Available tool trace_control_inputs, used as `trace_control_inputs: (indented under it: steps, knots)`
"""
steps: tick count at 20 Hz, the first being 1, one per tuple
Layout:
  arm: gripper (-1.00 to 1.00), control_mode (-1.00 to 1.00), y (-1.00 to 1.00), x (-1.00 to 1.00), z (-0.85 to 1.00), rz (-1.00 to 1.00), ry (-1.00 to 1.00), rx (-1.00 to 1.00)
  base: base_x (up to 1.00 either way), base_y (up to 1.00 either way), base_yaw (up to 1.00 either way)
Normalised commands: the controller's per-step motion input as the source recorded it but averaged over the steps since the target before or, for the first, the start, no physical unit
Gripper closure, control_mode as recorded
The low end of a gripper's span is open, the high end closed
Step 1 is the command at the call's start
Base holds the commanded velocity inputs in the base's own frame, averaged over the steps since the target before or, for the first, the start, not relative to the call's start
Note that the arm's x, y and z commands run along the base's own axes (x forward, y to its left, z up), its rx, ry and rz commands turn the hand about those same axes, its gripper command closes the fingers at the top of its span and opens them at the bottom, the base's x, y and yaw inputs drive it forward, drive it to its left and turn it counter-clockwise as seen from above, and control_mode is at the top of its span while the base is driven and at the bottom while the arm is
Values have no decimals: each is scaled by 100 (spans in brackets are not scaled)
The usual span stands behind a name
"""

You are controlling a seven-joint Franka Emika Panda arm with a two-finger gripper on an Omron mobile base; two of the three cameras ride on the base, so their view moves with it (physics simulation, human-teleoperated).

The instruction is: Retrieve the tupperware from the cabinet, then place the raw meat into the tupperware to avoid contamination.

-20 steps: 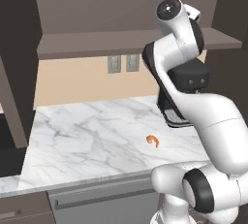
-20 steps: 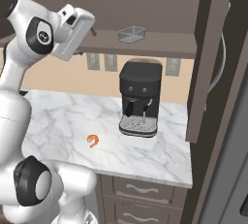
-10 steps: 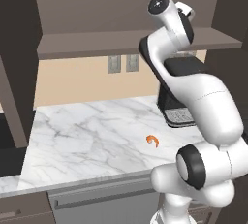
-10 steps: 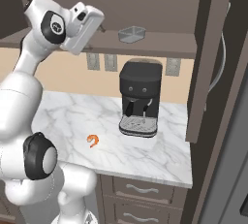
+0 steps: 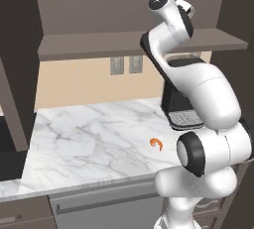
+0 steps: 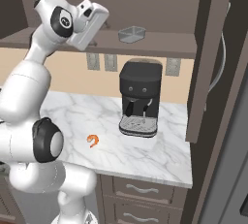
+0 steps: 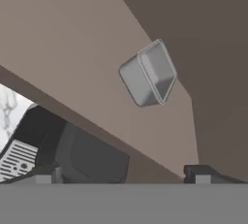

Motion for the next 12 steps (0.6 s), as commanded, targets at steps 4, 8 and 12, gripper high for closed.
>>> trace_control_inputs:
  steps: [4, 8, 12]
  knots:
    - [-100, -100, -5, 29, -4, 1, 0, 0, 0, 0, 0]
    - [-100, -100, -6, 27, -10, 1, 0, -1, 0, 0, 0]
    - [-100, -100, -8, 25, -11, 1, 0, -1, 0, 0, 0]
